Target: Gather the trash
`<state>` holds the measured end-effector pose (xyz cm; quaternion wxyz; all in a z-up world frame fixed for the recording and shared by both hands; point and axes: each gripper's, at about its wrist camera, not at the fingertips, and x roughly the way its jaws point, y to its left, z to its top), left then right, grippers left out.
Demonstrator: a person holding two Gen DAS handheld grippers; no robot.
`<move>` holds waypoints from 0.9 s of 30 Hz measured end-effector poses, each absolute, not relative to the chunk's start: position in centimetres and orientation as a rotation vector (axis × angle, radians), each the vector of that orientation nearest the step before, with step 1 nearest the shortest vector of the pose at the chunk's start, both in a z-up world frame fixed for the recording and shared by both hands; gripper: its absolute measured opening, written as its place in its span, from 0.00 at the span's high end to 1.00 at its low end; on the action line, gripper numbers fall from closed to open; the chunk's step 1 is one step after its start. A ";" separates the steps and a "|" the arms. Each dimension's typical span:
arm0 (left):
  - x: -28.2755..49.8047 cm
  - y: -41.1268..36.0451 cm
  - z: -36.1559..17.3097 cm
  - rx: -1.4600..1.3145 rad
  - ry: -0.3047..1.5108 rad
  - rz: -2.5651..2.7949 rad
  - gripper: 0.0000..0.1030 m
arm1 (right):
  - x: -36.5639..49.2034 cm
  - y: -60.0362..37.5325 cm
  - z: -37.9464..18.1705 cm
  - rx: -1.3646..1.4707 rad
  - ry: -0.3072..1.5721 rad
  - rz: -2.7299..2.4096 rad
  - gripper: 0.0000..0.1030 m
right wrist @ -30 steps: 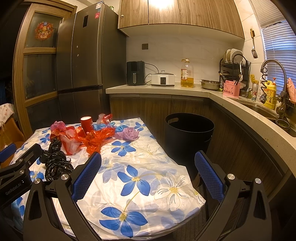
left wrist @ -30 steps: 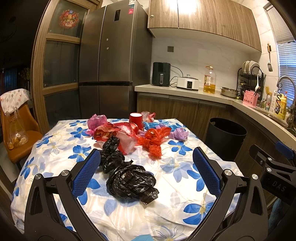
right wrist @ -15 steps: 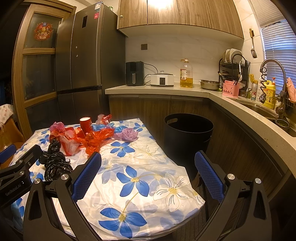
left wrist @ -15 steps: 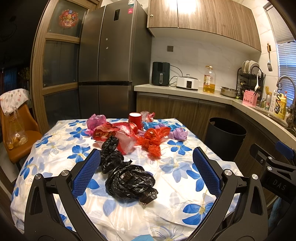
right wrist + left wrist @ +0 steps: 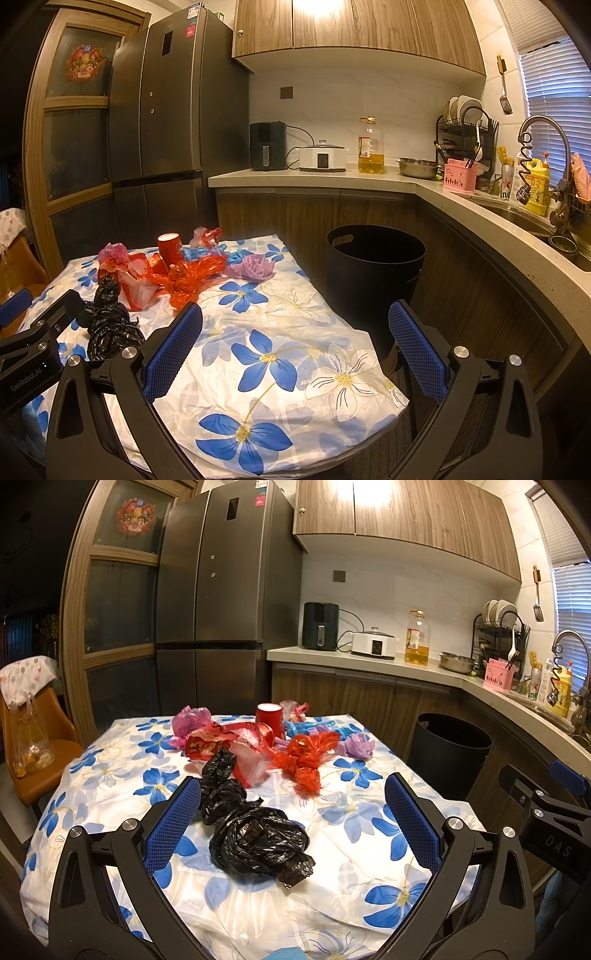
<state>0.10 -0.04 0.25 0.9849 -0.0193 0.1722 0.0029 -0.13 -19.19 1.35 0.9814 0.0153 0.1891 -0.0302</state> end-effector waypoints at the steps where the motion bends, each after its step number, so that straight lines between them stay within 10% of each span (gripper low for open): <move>1: 0.1 -0.1 0.3 -0.039 0.346 0.007 0.05 | -0.1 -19.2 1.4 0.030 0.380 -0.061 0.05; 27: 0.2 -0.2 -0.3 -0.046 0.350 0.007 0.05 | 0.6 -19.2 0.4 0.042 0.385 -0.051 0.05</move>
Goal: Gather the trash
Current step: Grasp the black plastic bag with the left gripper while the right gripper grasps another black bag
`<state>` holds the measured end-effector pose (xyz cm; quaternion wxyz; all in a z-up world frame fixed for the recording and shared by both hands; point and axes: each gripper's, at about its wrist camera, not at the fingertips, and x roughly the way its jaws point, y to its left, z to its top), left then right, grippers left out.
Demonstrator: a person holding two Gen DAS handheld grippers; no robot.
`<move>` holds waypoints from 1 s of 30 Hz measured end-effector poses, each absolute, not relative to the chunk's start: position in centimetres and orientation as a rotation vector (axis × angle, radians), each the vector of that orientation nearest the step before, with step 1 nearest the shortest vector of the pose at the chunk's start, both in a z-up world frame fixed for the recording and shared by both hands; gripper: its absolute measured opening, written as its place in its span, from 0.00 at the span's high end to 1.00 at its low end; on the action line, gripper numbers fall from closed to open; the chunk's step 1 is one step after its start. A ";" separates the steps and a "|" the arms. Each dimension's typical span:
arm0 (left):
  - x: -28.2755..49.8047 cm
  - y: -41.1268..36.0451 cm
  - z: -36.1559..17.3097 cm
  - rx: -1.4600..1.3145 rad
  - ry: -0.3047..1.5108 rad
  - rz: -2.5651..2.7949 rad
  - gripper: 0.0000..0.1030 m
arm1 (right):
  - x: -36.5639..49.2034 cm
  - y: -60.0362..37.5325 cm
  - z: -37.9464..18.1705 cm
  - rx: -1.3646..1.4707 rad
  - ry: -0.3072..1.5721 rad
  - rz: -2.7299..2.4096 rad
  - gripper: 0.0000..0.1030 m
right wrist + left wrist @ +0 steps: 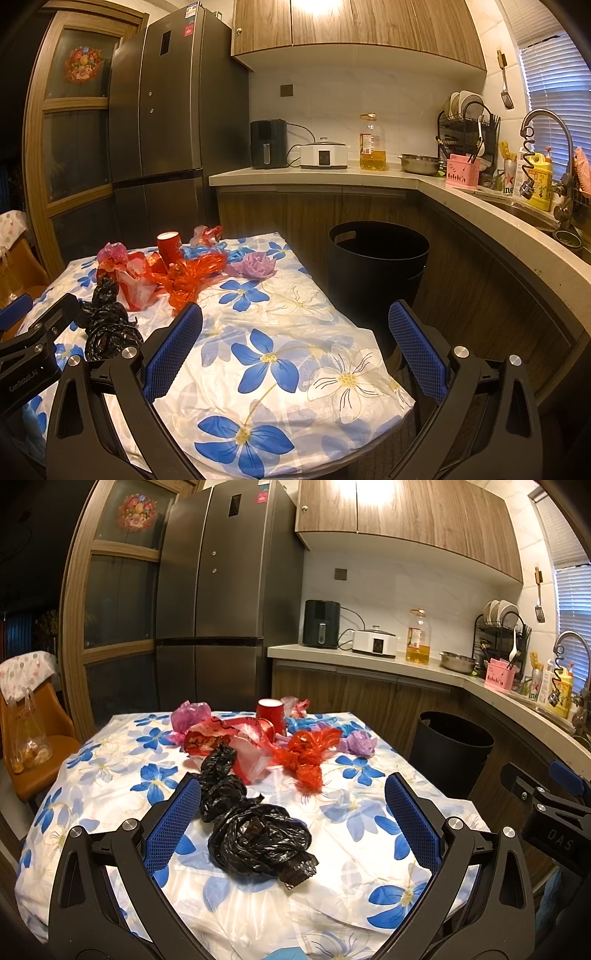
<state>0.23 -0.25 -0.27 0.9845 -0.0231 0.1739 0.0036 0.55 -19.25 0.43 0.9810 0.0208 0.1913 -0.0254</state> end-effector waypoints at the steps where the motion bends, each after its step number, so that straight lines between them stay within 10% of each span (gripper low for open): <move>1: 0.3 -0.2 -0.5 -0.048 0.350 0.008 0.05 | 0.7 -19.2 0.3 0.043 0.387 -0.050 0.05; 20: 4.8 3.9 -7.1 -0.110 0.390 0.097 0.06 | 3.7 -18.3 -2.2 0.056 0.383 0.055 0.06; 30: 7.4 3.7 -10.6 -0.088 0.516 0.071 0.49 | 6.1 -16.8 -3.8 0.060 0.405 0.131 0.19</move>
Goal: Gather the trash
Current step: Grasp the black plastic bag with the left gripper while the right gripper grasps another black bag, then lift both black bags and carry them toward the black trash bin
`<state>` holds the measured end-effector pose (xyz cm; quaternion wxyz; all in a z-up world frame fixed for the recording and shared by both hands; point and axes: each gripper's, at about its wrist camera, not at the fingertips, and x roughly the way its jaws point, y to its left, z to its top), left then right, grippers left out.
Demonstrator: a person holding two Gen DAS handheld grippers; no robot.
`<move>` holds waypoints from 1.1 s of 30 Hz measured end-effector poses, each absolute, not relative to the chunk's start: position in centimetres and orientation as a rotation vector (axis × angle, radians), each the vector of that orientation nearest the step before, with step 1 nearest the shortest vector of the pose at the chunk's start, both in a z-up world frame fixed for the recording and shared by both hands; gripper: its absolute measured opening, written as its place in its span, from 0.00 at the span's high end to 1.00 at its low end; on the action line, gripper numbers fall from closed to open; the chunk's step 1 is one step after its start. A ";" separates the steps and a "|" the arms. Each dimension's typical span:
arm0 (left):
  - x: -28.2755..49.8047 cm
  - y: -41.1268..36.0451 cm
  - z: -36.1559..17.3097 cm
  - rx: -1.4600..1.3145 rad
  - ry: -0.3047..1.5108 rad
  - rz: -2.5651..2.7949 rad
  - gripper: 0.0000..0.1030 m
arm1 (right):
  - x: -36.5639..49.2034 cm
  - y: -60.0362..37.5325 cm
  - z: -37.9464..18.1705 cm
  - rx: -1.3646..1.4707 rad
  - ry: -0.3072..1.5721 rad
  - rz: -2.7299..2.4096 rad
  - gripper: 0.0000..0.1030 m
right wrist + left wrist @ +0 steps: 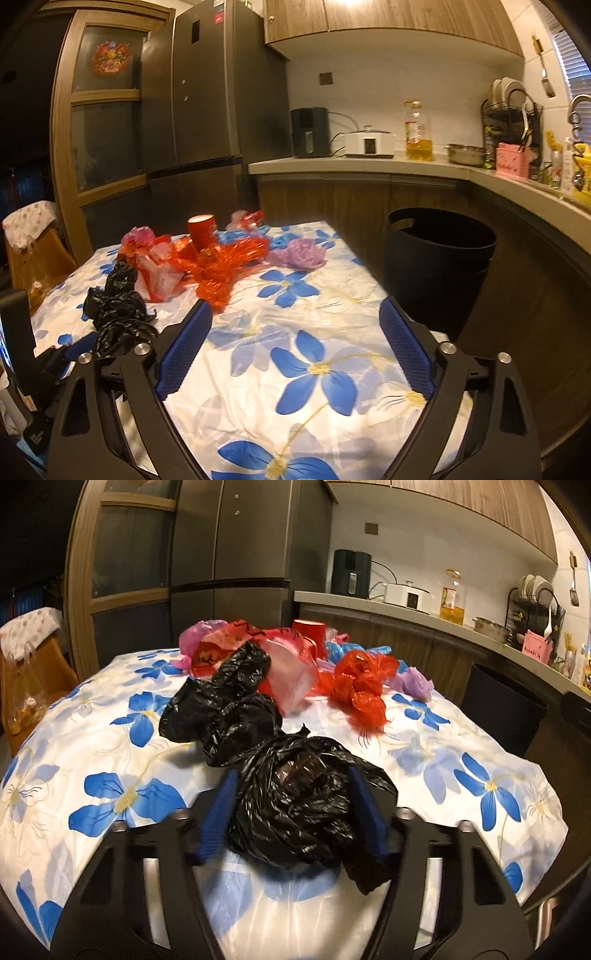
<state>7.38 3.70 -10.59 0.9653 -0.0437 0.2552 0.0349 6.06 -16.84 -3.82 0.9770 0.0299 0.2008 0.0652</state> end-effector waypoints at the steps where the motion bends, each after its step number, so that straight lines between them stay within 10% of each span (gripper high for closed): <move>1: 7.3 3.7 -10.5 -0.087 0.516 0.068 0.58 | 6.3 -16.7 -4.0 0.060 0.412 0.135 0.23; 8: 5.8 4.9 -9.3 -0.148 0.490 0.052 0.89 | 8.0 -14.9 -4.9 0.067 0.452 0.200 0.29; 33: 2.2 15.6 -4.5 -0.256 0.327 0.392 0.90 | 14.6 2.1 -8.3 0.015 0.535 0.586 0.29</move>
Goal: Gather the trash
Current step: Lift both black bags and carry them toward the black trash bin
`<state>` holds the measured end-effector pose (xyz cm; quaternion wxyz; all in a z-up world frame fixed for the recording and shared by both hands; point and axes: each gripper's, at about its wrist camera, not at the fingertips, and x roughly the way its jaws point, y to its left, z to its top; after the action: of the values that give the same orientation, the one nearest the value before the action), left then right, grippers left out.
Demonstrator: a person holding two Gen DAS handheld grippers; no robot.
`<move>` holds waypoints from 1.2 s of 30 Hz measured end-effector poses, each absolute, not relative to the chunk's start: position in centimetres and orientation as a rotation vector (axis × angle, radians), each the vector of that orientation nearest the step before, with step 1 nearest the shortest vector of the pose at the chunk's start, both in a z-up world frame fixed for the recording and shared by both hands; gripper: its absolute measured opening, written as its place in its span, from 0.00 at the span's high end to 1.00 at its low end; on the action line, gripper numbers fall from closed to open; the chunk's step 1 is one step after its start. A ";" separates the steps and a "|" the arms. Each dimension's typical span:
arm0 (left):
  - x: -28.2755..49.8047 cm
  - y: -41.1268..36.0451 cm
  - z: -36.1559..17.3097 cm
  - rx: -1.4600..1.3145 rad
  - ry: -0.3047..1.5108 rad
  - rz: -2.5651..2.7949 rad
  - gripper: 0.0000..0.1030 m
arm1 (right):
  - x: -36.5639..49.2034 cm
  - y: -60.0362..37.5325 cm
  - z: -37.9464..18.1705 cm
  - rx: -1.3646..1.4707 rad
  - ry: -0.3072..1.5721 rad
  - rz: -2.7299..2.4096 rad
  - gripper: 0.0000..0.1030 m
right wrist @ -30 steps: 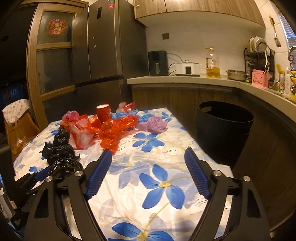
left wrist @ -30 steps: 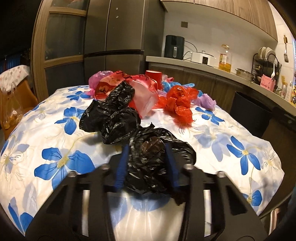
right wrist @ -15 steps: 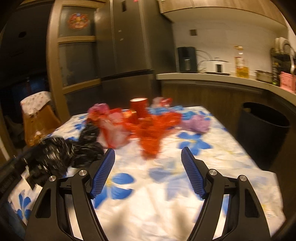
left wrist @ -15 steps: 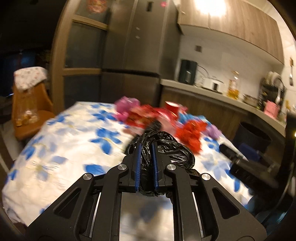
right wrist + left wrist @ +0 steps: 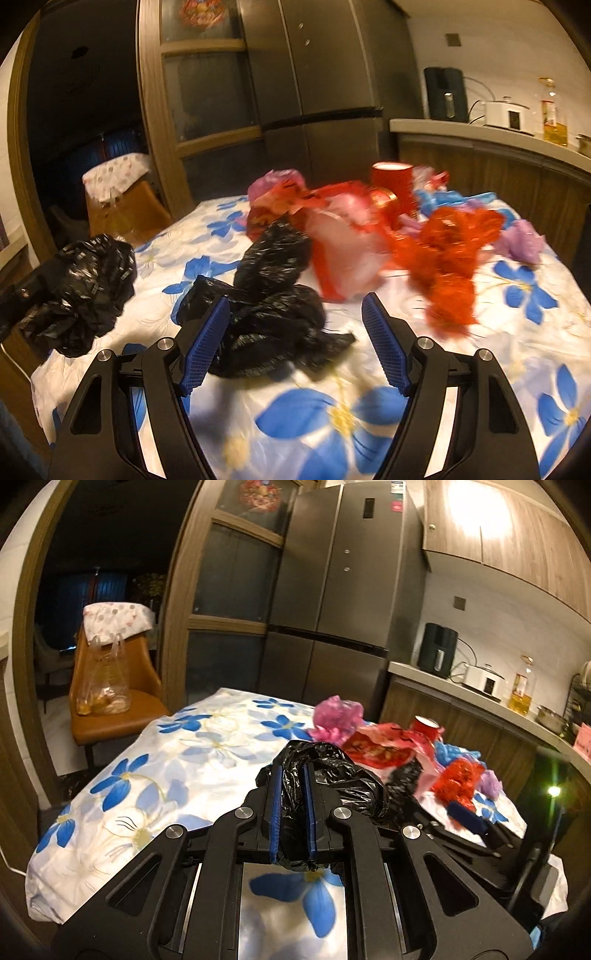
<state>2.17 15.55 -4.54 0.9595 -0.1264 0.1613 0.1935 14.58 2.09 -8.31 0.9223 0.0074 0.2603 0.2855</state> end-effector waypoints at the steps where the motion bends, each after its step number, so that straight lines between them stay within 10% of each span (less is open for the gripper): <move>1: 2.3 15.8 -4.6 -0.259 0.329 0.397 0.89 | 14.9 2.5 -8.5 0.010 0.550 0.596 0.29; 5: 2.6 16.3 -4.7 -0.270 0.335 0.406 0.90 | 15.9 4.2 -9.8 -0.039 0.628 0.605 0.31; 13: 3.0 16.4 -4.9 -0.265 0.356 0.404 0.90 | 15.5 4.1 -10.2 -0.056 0.642 0.648 0.78; 36: 7.8 3.0 -0.6 -0.141 0.312 0.081 0.90 | 9.6 -16.6 -1.0 0.097 0.331 0.316 0.80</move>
<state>7.81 3.02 -0.62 0.9845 -0.0702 0.1554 0.0400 9.58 -16.65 -0.95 0.9728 0.0480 0.1640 0.1564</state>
